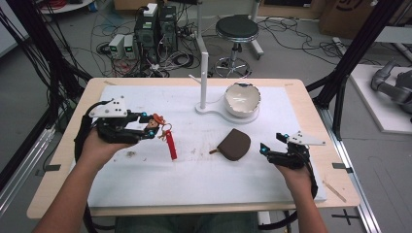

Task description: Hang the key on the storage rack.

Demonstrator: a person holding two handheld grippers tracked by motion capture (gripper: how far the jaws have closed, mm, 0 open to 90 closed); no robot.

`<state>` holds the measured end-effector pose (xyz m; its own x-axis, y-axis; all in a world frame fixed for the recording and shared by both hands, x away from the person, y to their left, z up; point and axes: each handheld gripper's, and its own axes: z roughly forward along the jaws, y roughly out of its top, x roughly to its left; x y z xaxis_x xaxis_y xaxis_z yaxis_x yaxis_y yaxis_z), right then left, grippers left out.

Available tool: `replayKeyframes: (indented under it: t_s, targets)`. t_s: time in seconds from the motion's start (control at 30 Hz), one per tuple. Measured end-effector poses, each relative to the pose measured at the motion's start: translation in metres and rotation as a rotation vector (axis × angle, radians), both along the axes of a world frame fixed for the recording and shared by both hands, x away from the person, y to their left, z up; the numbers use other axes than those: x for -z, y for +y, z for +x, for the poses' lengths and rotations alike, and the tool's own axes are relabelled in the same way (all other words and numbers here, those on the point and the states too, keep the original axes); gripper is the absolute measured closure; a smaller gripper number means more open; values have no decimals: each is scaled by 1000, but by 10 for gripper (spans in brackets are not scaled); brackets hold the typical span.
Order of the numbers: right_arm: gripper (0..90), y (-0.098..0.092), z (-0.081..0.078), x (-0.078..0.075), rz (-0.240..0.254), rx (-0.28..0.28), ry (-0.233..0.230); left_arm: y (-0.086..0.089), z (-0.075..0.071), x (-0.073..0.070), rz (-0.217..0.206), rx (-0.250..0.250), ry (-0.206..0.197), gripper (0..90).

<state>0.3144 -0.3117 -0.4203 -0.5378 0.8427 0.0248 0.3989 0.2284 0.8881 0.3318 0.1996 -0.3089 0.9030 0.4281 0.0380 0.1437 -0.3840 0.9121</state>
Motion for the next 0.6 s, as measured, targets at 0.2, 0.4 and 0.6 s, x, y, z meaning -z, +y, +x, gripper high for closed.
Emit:
replayKeyframes:
  t_s: [0.2, 0.4, 0.6]
  targets:
    - [208, 0, 0, 0, -5, -1, -1, -10, 15, -10, -12, 21, 5, 562]
    - [208, 0, 1, 1, -3, 1, 6, -21, 29, -18, -7, 49, 13, 562]
    - [208, 0, 2, 1, -5, -3, 5, -33, 42, -30, 0, 72, 7, 561]
